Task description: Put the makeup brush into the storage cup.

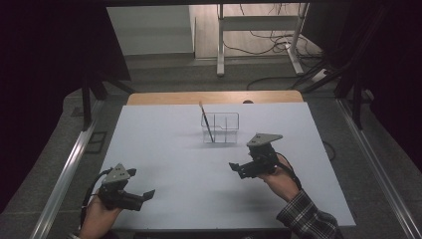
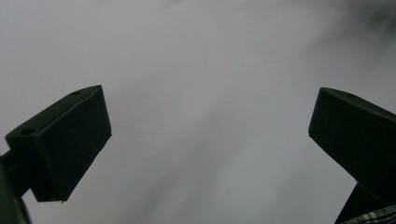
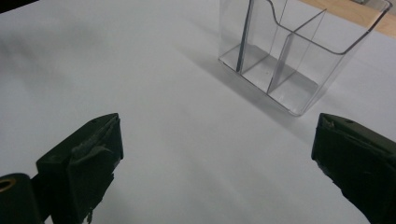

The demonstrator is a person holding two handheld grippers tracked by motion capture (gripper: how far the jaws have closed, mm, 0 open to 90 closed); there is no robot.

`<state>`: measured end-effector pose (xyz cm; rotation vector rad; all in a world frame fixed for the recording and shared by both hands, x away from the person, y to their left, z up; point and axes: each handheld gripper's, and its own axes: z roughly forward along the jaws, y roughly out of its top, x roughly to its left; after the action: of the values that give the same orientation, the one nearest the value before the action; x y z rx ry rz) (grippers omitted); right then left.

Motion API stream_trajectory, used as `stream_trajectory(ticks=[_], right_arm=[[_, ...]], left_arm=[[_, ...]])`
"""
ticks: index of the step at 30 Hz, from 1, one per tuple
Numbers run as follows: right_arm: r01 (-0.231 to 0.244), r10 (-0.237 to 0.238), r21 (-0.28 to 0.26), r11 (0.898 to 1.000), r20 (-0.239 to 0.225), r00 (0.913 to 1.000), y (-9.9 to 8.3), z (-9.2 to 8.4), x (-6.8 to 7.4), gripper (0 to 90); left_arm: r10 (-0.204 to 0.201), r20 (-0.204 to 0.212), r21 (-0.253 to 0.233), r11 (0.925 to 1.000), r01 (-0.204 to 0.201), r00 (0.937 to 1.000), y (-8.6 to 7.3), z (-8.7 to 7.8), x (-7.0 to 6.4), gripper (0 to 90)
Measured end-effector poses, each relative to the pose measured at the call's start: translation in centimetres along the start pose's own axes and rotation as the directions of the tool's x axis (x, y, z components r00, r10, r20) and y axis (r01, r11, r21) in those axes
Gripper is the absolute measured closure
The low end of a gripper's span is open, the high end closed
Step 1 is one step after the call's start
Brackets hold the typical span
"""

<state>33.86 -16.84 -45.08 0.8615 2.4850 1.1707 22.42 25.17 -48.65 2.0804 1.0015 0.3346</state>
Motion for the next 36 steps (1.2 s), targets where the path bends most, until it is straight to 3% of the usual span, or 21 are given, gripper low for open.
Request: stream_trajectory(ticks=[36], right_arm=[[-0.018, 0.018, 0.010, 1.000, 0.036, 0.9992, -2.5, -2.7, -0.1, 1.6]], left_arm=[[0.000, -0.003, 0.002, 1.0000, 0.000, 1.0000, 0.0, 0.0, 0.0, 0.0]])
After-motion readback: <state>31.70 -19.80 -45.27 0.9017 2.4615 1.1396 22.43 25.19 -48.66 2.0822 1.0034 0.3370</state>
